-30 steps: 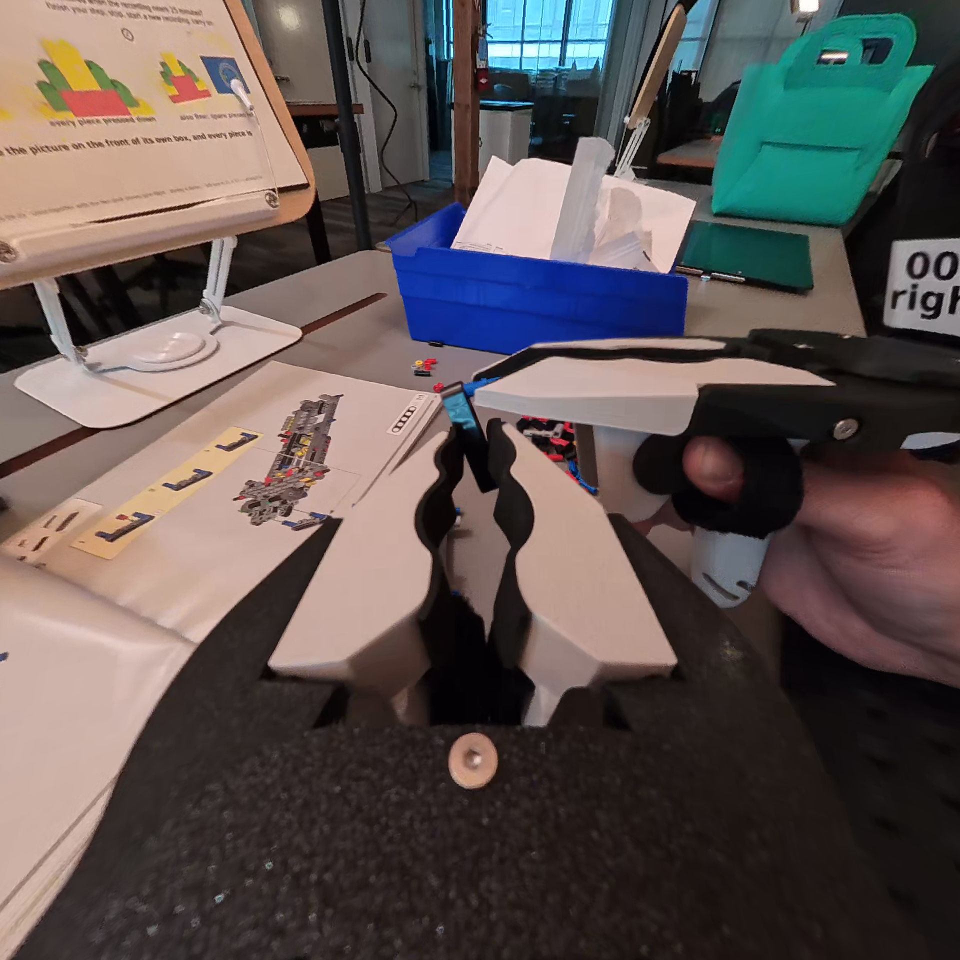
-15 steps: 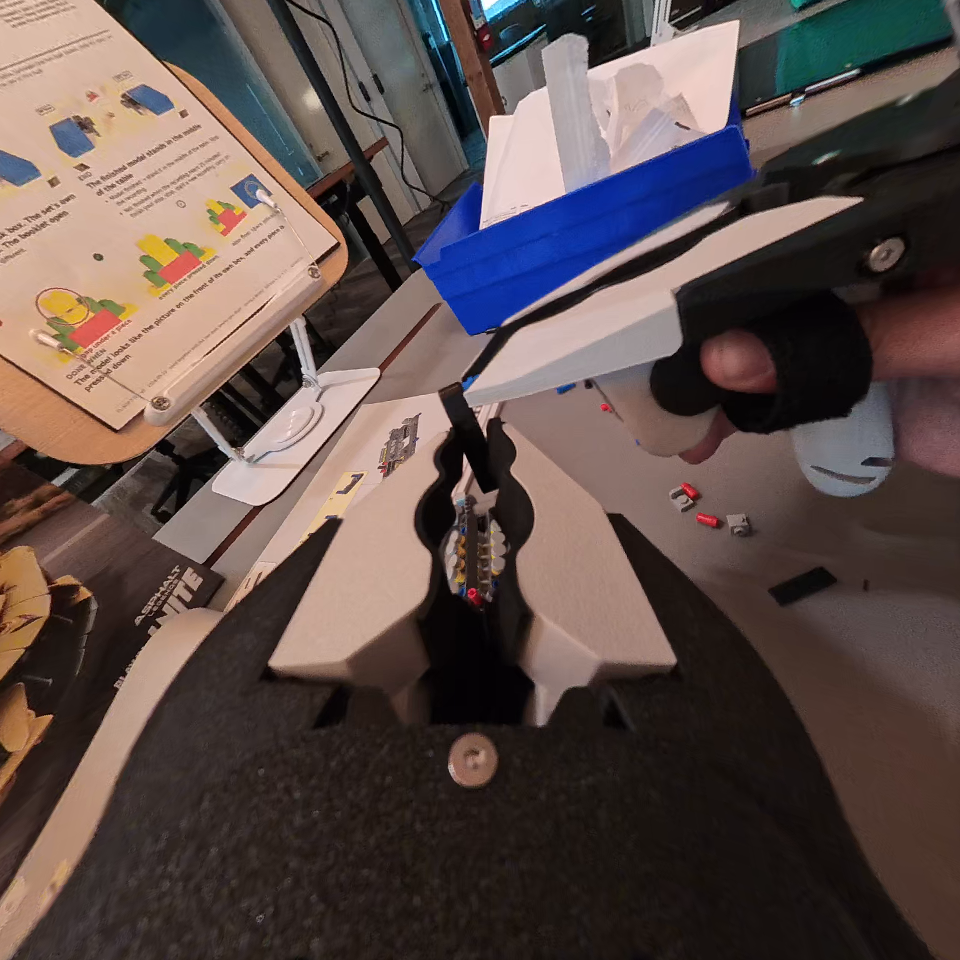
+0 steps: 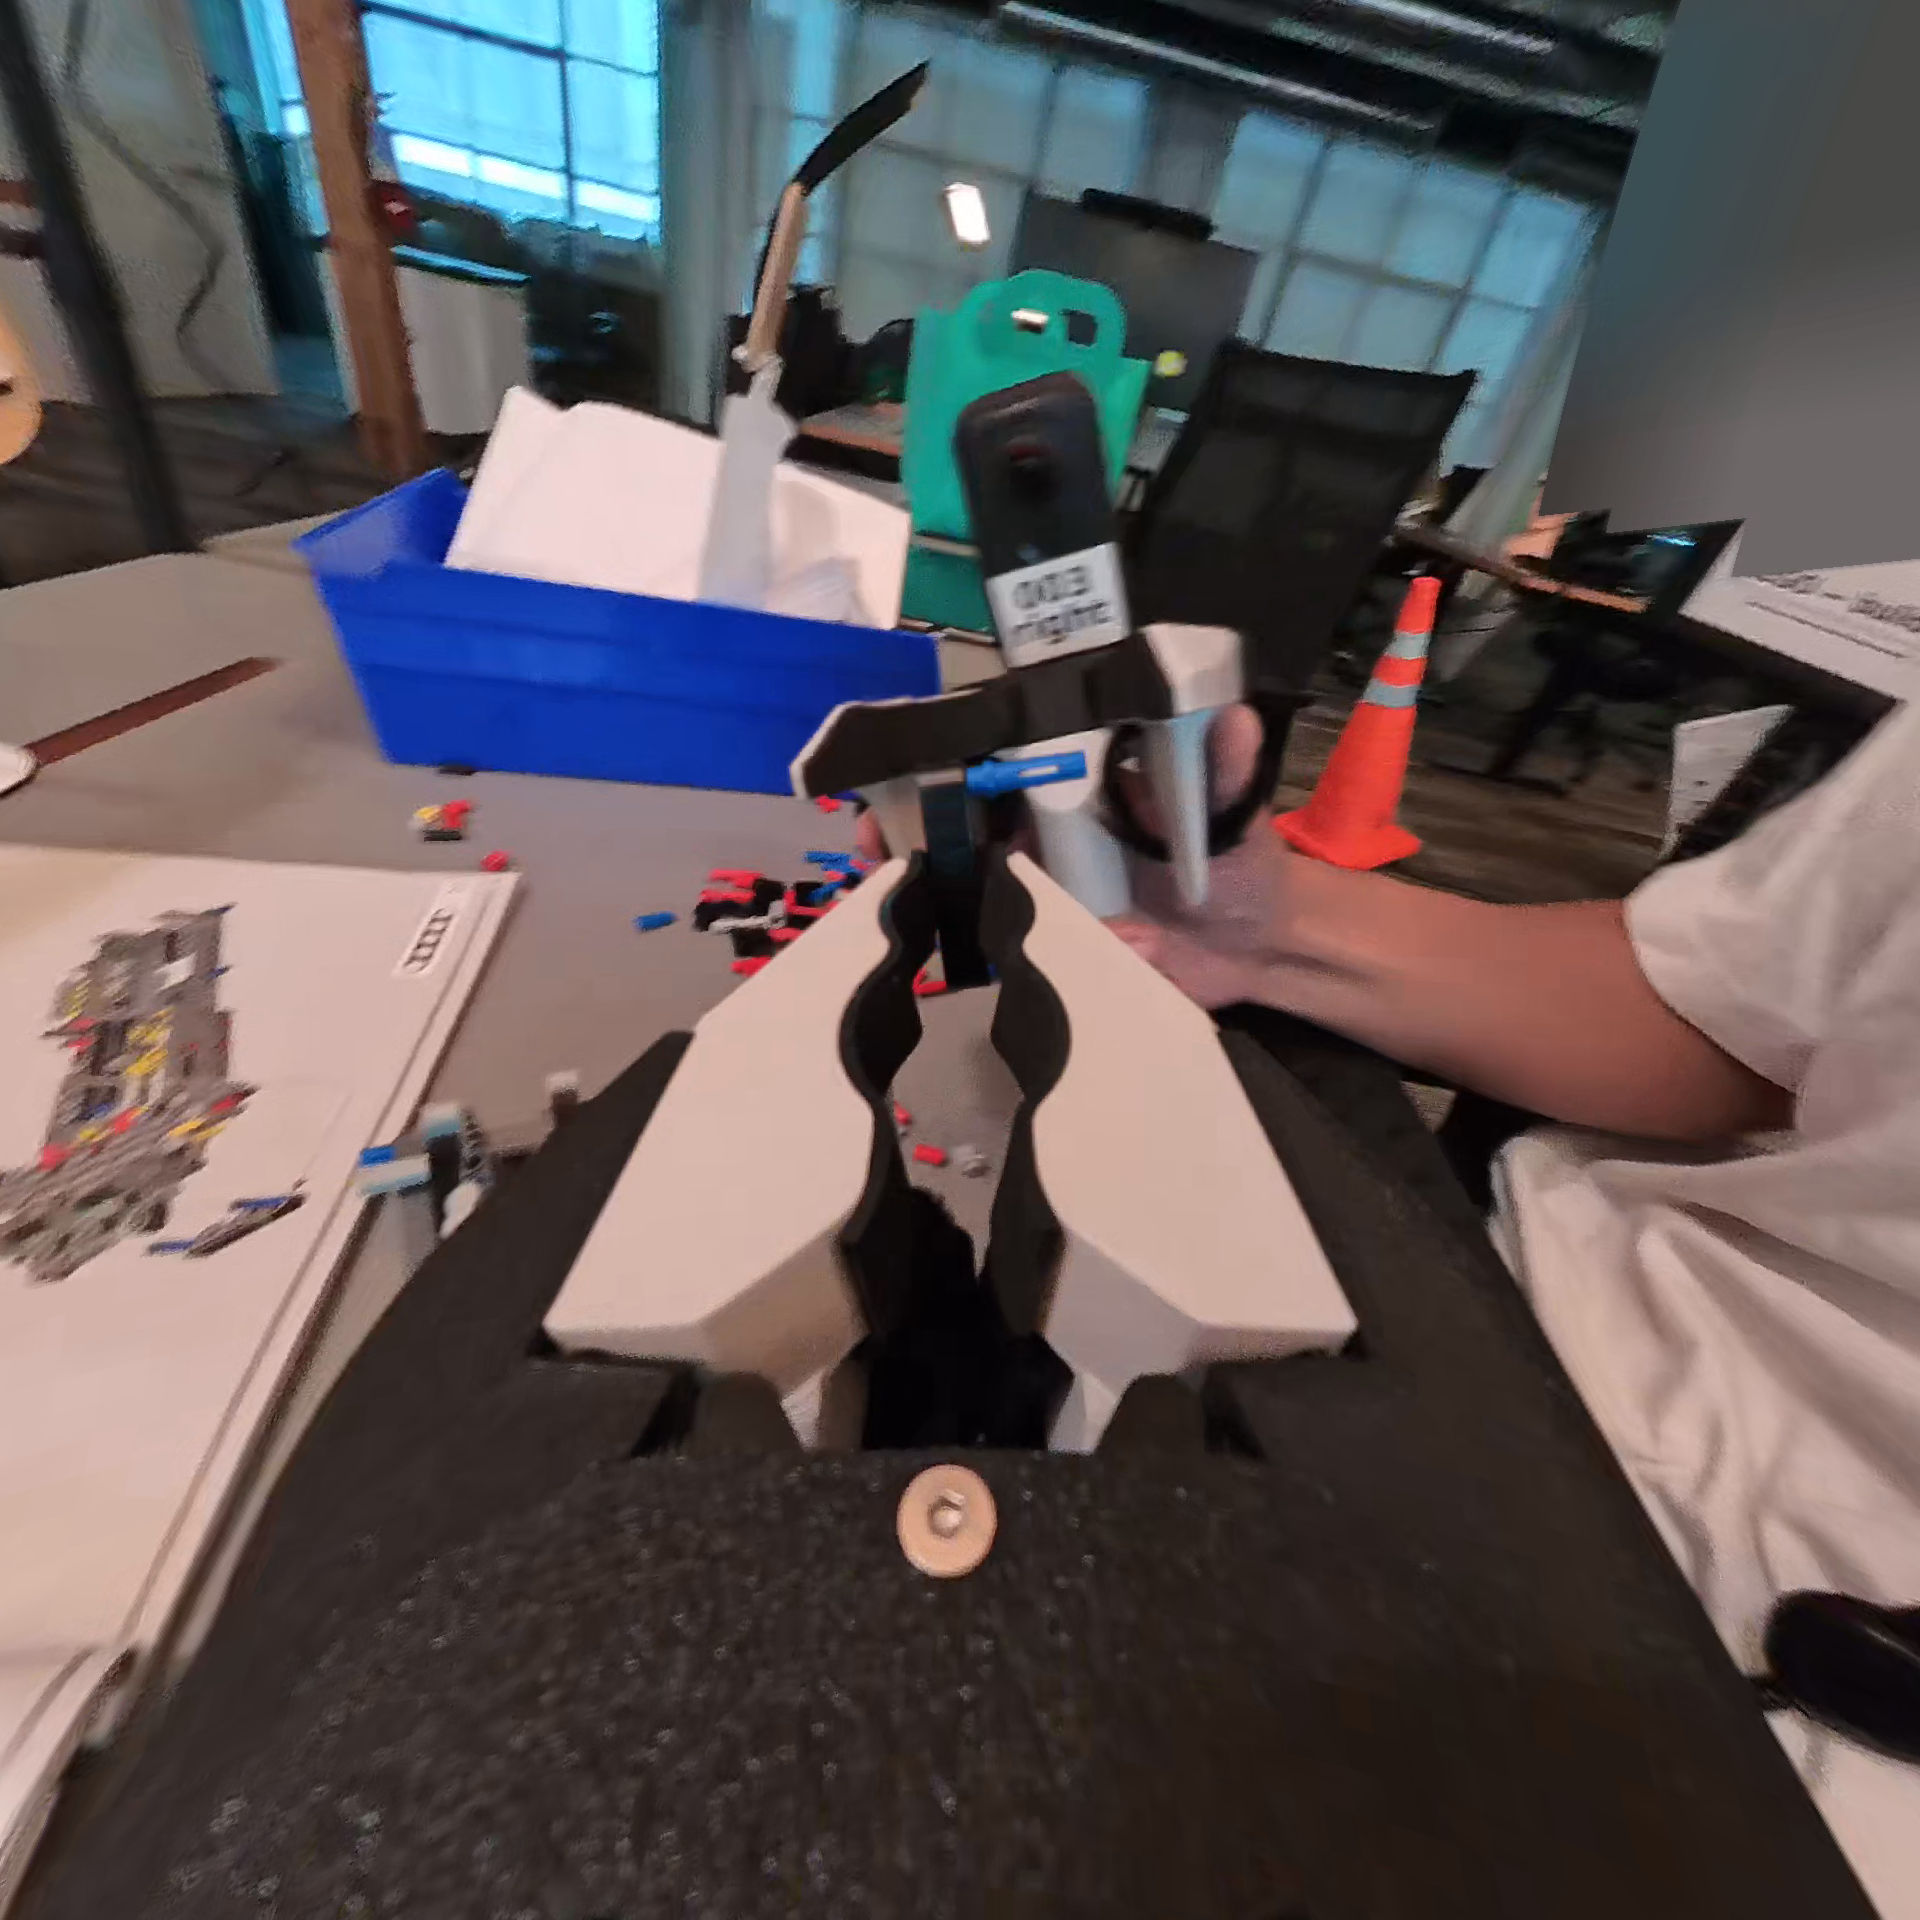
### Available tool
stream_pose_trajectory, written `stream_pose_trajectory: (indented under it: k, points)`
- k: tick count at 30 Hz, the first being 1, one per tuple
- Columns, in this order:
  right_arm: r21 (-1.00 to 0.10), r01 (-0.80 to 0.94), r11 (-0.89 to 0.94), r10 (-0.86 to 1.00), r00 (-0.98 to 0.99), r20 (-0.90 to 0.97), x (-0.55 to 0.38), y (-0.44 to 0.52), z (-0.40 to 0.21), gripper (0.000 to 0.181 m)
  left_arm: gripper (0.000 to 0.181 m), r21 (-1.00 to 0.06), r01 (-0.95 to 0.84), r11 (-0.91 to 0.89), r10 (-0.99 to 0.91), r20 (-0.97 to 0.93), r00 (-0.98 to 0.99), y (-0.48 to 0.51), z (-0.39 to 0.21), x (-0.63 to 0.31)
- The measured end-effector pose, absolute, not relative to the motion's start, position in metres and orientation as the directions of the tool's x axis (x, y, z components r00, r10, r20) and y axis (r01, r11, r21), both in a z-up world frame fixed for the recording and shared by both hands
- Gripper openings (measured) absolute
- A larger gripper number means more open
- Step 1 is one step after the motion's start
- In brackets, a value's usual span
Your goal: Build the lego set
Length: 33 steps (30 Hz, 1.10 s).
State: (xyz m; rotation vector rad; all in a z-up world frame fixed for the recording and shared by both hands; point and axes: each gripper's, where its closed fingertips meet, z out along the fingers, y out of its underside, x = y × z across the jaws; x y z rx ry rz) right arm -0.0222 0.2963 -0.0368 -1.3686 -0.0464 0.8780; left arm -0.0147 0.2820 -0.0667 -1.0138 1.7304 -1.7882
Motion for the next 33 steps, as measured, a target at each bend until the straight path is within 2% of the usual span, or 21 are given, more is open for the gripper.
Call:
stream_pose_trajectory:
  k: [2,6,8,17,24,27,33]
  points:
    - [-0.835,-0.545,-0.077,0.643,0.612,-0.459,-0.03,0.29,-0.031,0.045,0.007,-0.982,-0.157,-0.102,-0.728,0.181,-0.661,0.274,-0.064,-0.02]
    - [-0.871,-0.481,-0.103,0.65,0.63,-0.425,-0.045,0.293,-0.04,0.041,0.007,-0.986,-0.141,-0.092,-0.716,0.164,-0.679,0.269,-0.064,-0.022]
    - [-0.865,-0.493,-0.094,0.658,0.621,-0.426,-0.044,0.292,-0.037,0.032,0.007,-0.985,-0.146,-0.095,-0.712,0.17,-0.681,0.269,-0.064,-0.022]
    - [-0.889,-0.448,-0.093,0.642,0.656,-0.397,-0.044,0.293,-0.043,0.025,0.007,-0.988,-0.143,-0.064,-0.721,0.145,-0.678,0.268,-0.068,-0.022]
    - [-0.868,-0.49,-0.077,0.629,0.652,-0.423,-0.04,0.297,-0.042,0.025,0.007,-0.986,-0.147,-0.073,-0.731,0.153,-0.665,0.271,-0.069,-0.019]
    - [-0.85,-0.526,-0.044,0.598,0.667,-0.444,-0.029,0.302,-0.039,0.041,0.007,-0.981,-0.167,-0.103,-0.79,0.183,-0.586,0.288,-0.071,-0.008]
    - [-0.959,-0.282,0.031,0.272,0.926,-0.264,0.005,0.324,-0.058,0.048,0.007,-0.92,-0.25,-0.3,-0.884,0.367,-0.29,0.347,-0.084,0.014]
